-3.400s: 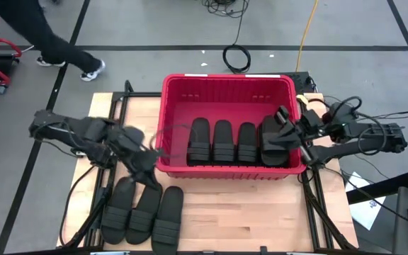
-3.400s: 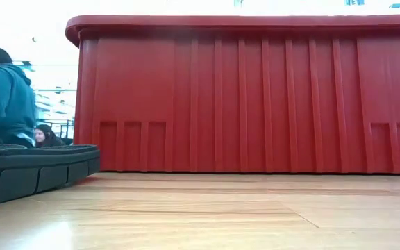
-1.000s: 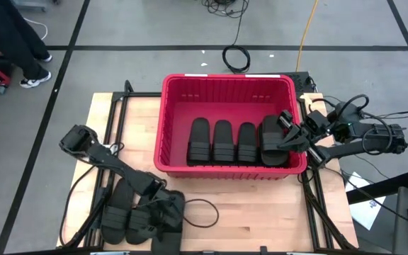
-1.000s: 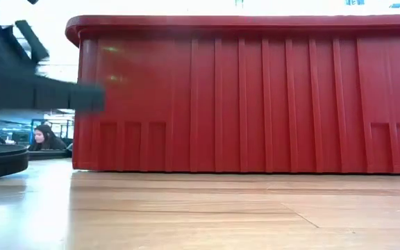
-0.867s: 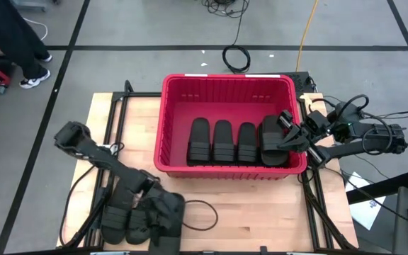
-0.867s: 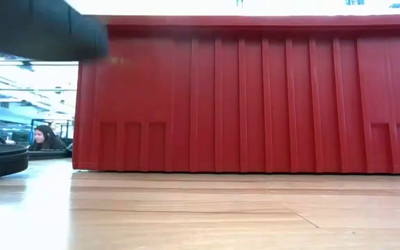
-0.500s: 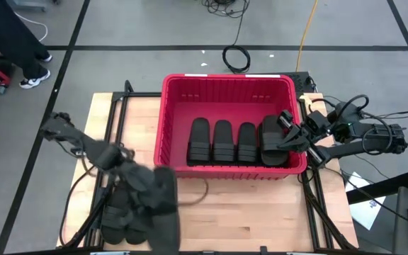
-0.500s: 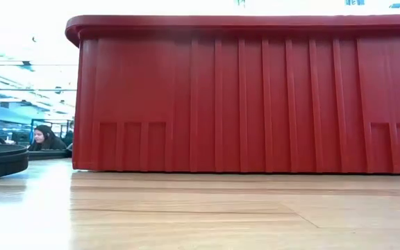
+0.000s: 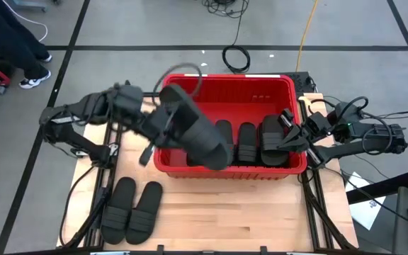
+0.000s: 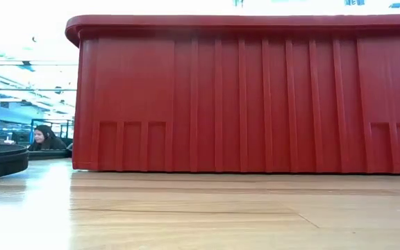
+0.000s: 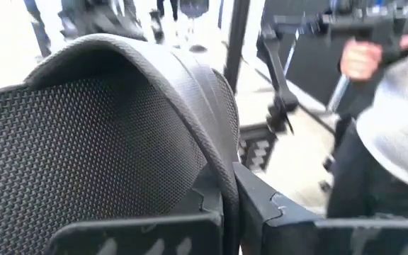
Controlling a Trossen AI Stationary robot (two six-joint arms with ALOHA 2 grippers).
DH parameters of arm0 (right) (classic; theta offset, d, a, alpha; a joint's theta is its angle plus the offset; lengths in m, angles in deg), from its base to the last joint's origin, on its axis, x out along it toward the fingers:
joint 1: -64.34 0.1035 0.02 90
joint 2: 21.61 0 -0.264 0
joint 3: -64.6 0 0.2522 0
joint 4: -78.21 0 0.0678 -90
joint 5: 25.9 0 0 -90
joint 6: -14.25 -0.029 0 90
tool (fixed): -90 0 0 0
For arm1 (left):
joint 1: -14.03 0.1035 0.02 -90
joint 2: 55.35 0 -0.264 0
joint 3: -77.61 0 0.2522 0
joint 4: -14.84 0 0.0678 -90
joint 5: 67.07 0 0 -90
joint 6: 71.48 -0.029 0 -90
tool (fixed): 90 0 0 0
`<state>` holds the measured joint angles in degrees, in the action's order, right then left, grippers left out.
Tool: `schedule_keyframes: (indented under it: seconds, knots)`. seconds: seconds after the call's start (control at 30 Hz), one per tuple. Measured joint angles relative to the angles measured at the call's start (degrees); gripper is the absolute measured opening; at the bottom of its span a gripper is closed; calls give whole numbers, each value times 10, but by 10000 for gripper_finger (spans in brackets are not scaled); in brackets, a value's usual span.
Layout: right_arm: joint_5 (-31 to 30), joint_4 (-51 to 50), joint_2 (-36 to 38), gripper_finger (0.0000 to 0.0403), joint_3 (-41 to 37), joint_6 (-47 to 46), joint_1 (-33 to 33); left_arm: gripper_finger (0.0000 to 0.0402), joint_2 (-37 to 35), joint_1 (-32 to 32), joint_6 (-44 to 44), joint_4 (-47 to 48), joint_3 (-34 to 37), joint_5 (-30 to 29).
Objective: Pick and place slides into bin
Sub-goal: Put the black slide into the red bin
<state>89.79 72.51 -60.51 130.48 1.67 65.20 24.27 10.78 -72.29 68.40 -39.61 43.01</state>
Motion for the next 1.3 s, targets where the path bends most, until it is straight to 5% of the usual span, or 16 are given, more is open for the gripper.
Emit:
schedule_keyframes:
  seconds: [0.27, 0.47, 0.67, 0.73, 0.97, 1.13, 1.3]
  knots:
    - [-38, -21, -19, 0, 0, 21, 0, 3, 58, 125, 31, -74, 0, 191]
    - [-215, -66, -34, 0, 0, 83, 0, 3, 131, 190, 6, -63, 0, 338]
    - [-365, -69, -47, 0, -1, 117, 0, 2, 201, 243, -107, -30, -52, 394]
    - [-383, -68, -50, 0, -1, 124, 0, 2, 230, 259, -145, -6, -81, 368]
    - [-468, -49, -55, 0, -1, 89, -1, 2, 283, 270, -164, 23, -135, 121]
    - [-514, -29, -57, 0, 0, 74, -12, 2, 282, 263, -142, -32, -139, 40]
    - [-510, -25, -63, 1, 0, 62, -30, 2, 279, 265, -74, -163, -152, 35]
